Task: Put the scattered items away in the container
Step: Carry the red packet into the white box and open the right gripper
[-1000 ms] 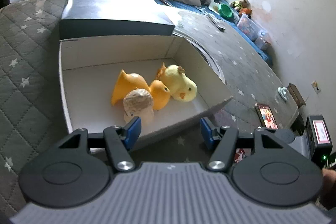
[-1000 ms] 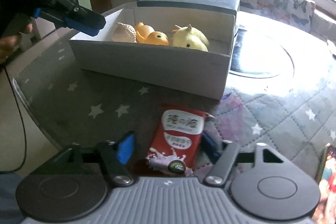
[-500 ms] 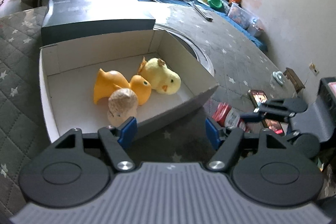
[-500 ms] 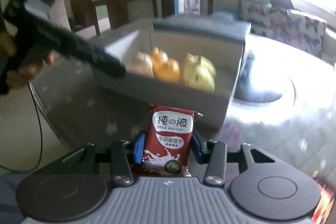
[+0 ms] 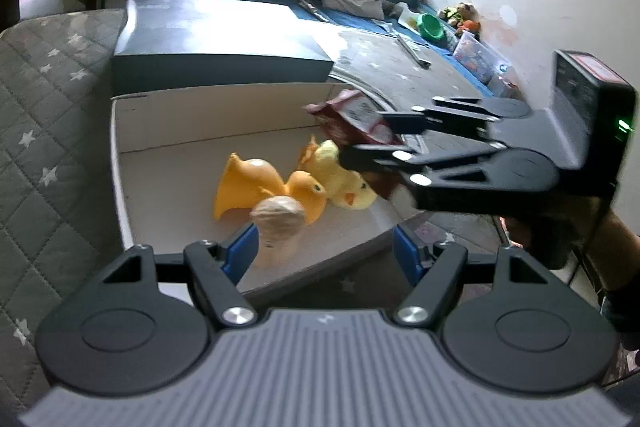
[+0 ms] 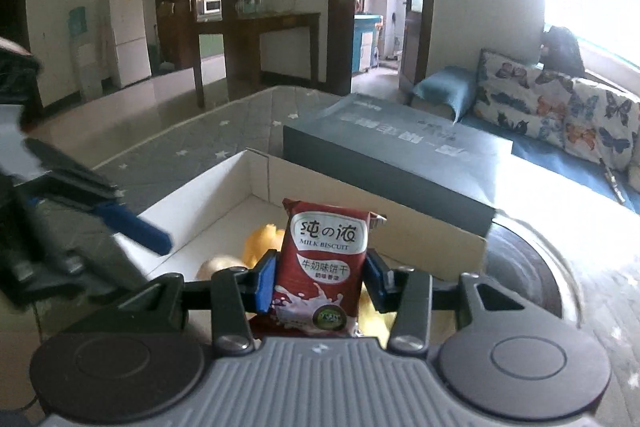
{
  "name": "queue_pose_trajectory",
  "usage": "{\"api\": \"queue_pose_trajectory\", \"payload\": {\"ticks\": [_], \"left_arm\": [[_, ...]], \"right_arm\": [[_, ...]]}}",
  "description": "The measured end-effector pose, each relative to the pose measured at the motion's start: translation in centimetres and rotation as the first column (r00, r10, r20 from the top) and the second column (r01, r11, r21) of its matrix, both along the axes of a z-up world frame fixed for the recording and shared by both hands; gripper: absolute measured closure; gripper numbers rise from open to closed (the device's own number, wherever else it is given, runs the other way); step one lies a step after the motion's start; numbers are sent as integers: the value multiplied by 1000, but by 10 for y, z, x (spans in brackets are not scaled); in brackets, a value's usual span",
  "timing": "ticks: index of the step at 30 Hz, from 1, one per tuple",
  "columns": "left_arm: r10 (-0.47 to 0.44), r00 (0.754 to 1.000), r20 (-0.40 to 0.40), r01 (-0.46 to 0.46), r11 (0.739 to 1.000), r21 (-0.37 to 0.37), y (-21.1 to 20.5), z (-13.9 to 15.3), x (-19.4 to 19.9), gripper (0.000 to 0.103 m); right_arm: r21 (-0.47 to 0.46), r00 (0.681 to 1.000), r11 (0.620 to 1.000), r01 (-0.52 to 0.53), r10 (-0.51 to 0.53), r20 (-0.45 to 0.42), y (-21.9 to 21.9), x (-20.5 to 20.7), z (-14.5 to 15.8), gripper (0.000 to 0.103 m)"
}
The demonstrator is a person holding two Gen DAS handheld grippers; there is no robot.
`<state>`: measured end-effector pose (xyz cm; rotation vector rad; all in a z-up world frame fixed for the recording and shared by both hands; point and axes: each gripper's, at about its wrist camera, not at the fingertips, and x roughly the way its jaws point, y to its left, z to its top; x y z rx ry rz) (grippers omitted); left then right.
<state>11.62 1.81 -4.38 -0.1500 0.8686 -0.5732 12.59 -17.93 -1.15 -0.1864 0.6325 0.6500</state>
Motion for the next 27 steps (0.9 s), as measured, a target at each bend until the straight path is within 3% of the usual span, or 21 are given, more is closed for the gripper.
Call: {"api": "queue_pose_trajectory", "payload": {"ticks": [11,16,17,24,25,27], "left_arm": [[24,999,-26,-24,1000,-4,16,-8,7,30],[34,999,-28,-34,999,0,18,-8,7,30],[34,999,-26,-34,999,1,18,-7,7,30],[56,998,11,-56,997,50,18,-1,7,30],[60,998,20,-61,996,59,18,0,6,29],[71,997,42,-74,995,71,18,3,5,10]], "right_arm": [[-23,997,1000,2,-4,-81,32,40,-33,56],[-28,997,1000,9,-11,-78,31,41,-33,48],[-27,997,1000,10,-12,-76,31,40,-33,43],[-26,998,999,18,-20,-63,28,36,-30,36],[-26,998,999,19,-20,-60,27,35,-29,31],[-21,998,1000,20,-22,-51,25,32,-27,29]]}}
